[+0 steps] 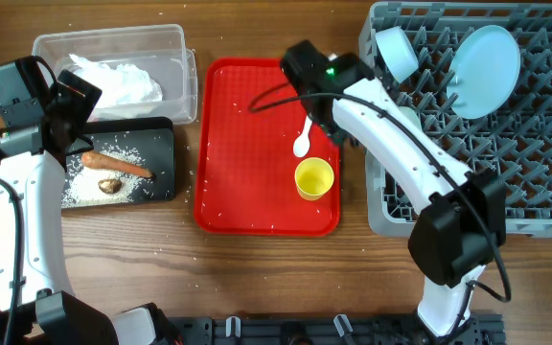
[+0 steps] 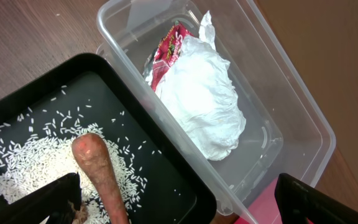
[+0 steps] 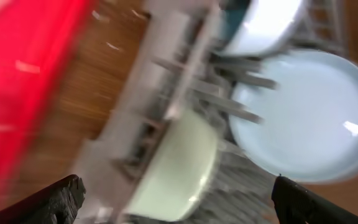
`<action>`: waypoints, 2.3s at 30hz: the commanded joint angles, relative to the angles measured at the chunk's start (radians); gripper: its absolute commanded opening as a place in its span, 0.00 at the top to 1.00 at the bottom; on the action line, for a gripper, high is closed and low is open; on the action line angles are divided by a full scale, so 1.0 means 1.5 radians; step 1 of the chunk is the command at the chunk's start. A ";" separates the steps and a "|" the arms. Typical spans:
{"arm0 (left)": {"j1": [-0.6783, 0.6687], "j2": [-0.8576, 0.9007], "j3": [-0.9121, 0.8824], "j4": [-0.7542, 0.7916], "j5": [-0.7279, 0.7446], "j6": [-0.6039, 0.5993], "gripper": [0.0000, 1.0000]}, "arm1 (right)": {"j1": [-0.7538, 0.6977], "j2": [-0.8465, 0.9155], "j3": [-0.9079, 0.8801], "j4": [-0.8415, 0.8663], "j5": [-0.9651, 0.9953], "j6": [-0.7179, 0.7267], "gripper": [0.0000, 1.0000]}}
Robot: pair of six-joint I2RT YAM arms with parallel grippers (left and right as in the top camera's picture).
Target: Sort waste into correct bins and load items into the dishwasher rack
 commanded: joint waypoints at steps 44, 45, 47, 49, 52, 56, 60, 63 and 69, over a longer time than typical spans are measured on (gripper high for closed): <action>0.004 -0.011 0.013 0.000 0.000 -0.009 0.00 | -0.031 -0.045 -0.172 0.101 -0.480 0.127 0.96; 0.004 -0.011 0.013 0.000 0.000 -0.009 0.00 | -0.030 -0.045 -0.173 0.101 -0.480 0.138 0.96; 0.004 -0.011 0.013 0.000 0.000 -0.009 0.00 | -0.019 -0.045 -0.174 0.110 -0.481 0.166 0.96; 0.004 -0.011 0.013 0.000 0.000 -0.009 0.00 | -0.001 -0.045 -0.174 0.132 -0.509 0.163 0.96; 0.004 -0.011 0.013 0.000 0.000 -0.009 0.00 | 0.029 -0.043 -0.174 0.185 -0.557 0.170 0.96; 0.004 -0.011 0.013 0.000 0.000 -0.009 0.00 | 0.058 -0.041 -0.174 0.220 -0.514 0.195 0.96; 0.004 -0.011 0.013 0.000 0.000 -0.009 0.00 | 0.071 -0.040 -0.174 0.254 -0.459 0.215 0.96; 0.004 -0.011 0.013 0.000 0.000 -0.009 0.00 | 0.071 -0.033 -0.174 0.267 -0.459 0.197 0.93; 0.004 -0.011 0.013 -0.010 0.001 -0.009 0.00 | 0.071 -0.022 -0.174 0.262 -0.473 0.175 0.50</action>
